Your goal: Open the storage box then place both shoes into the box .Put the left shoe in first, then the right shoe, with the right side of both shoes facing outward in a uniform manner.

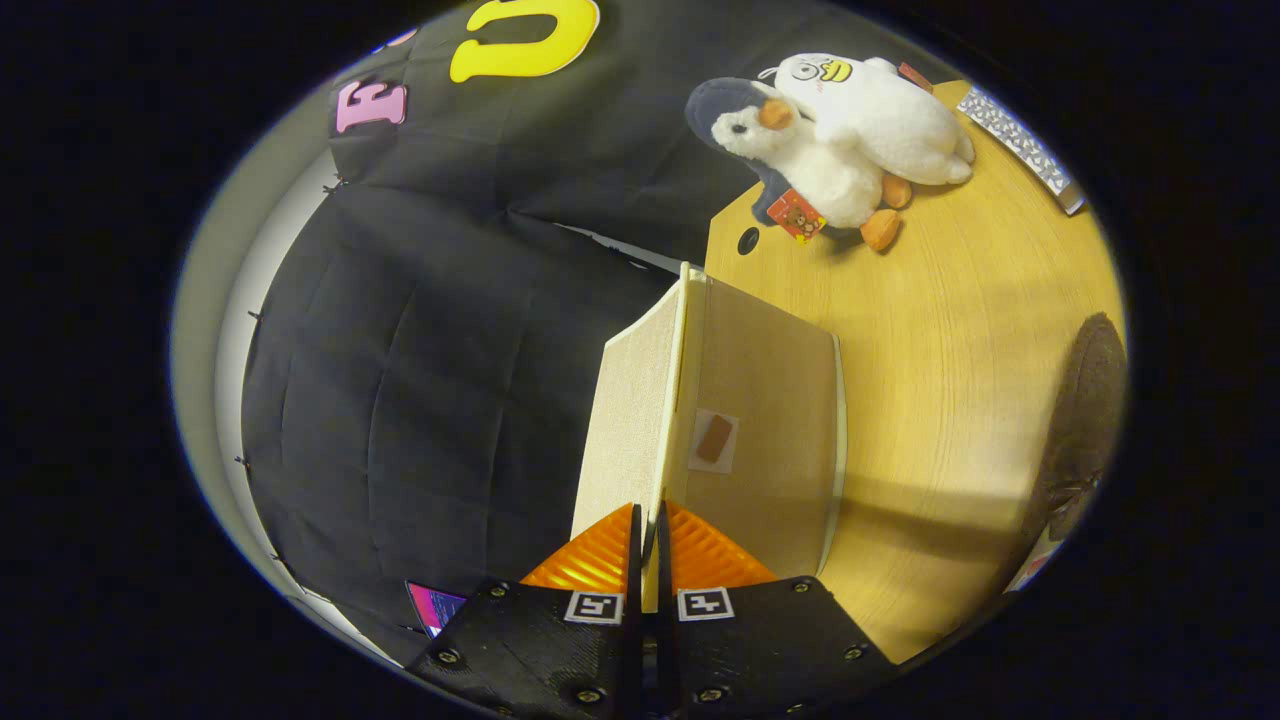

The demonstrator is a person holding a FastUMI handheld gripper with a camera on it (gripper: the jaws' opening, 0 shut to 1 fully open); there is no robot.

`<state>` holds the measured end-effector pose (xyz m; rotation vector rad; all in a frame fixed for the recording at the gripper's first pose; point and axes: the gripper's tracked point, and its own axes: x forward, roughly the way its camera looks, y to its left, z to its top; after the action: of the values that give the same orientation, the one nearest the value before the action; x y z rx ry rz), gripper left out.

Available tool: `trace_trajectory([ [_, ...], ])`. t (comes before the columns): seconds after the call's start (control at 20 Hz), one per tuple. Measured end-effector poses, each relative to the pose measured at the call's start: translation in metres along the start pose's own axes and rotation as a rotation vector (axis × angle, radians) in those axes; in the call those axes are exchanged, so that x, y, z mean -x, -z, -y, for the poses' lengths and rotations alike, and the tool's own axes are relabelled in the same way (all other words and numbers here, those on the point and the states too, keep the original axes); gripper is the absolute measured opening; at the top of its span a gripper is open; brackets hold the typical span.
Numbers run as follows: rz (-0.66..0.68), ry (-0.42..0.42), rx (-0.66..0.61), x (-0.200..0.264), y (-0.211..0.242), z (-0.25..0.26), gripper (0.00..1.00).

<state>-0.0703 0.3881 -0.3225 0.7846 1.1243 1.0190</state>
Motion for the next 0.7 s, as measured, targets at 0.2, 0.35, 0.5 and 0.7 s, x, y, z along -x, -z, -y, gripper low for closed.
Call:
trace_trajectory([
  [0.2,-0.015,0.015,0.029,0.001,0.003,0.0,0.06],
  [0.35,-0.017,0.017,0.022,0.0,0.002,-0.003,0.06],
  [0.5,-0.006,0.012,0.018,0.005,-0.006,-0.023,0.06],
  [0.7,-0.008,0.016,0.08,0.003,-0.022,-0.068,0.06],
])
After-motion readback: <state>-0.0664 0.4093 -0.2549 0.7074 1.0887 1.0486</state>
